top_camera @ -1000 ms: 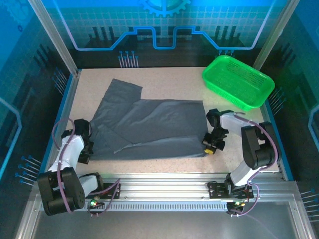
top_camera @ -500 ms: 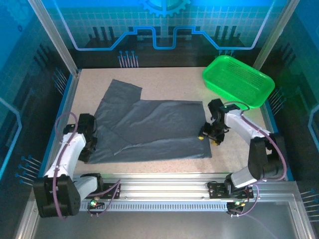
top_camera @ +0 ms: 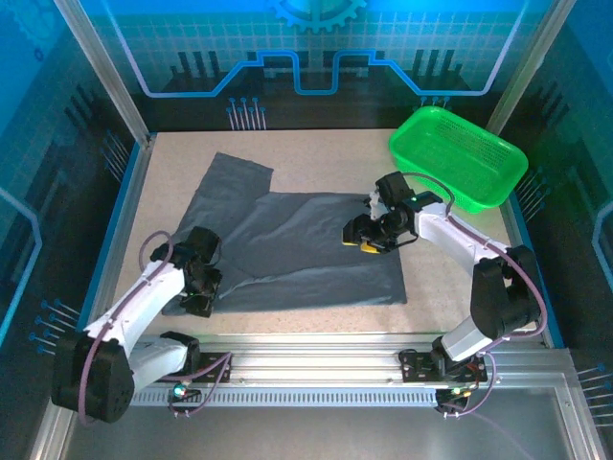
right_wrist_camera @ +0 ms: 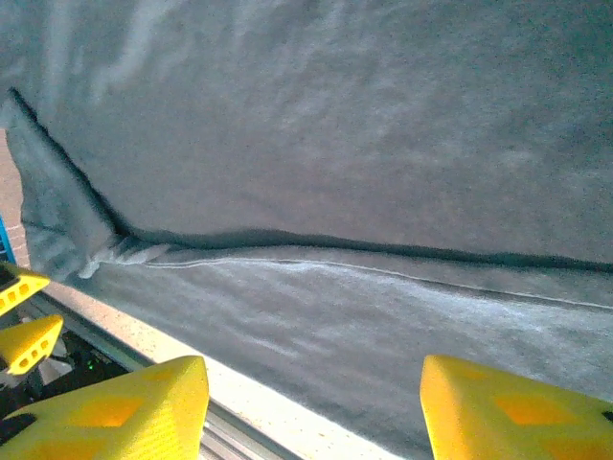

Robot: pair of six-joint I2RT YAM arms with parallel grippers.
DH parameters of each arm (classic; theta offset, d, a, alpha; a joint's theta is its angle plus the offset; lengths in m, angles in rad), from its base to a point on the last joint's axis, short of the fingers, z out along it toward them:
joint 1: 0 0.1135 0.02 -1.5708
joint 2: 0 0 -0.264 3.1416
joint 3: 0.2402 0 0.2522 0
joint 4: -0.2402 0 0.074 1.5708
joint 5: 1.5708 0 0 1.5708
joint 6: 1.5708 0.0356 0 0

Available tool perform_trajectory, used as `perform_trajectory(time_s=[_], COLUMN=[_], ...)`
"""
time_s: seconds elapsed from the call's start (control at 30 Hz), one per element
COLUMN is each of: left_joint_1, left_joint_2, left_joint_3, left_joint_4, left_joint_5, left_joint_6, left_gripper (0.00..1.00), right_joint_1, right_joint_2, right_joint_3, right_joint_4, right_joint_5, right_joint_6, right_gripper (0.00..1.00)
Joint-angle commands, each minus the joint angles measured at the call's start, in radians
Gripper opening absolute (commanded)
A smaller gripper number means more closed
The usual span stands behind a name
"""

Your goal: Fold and stack the t-shirts

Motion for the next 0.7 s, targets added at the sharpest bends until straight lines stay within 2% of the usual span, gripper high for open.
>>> perform_trajectory(time_s=[0.0, 0.3, 0.37, 0.53, 0.67], left_joint_1=[-0.02, -0.028, -0.027, -0.025, -0.025], left_joint_2=[0.049, 0.172, 0.196, 0.262, 0.335], left_joint_3=[-0.012, 0.009, 0.029, 0.109, 0.212], left_joint_4=[0.096, 0.176, 0.182, 0.17, 0.129], left_joint_5=[0.062, 0.058, 0.038, 0.001, -0.013], left_joint_6=[-0.077, -0.071, -0.045, 0.084, 0.225], left_gripper=[0.54, 0.38, 0.3, 0.0, 0.0], right_joint_1=[0.016, 0.015, 0.016, 0.015, 0.009], right_joint_2=[0.006, 0.0, -0.002, -0.005, -0.013], right_joint_3=[-0.007, -0.002, 0.002, 0.009, 0.008], right_joint_4=[0.019, 0.015, 0.014, -0.004, -0.009], right_joint_5=[-0.044, -0.045, -0.047, -0.034, -0.031], right_joint_6=[0.004, 0.012, 0.012, 0.009, 0.008], right_gripper=[0.6, 0.59, 0.59, 0.58, 0.57])
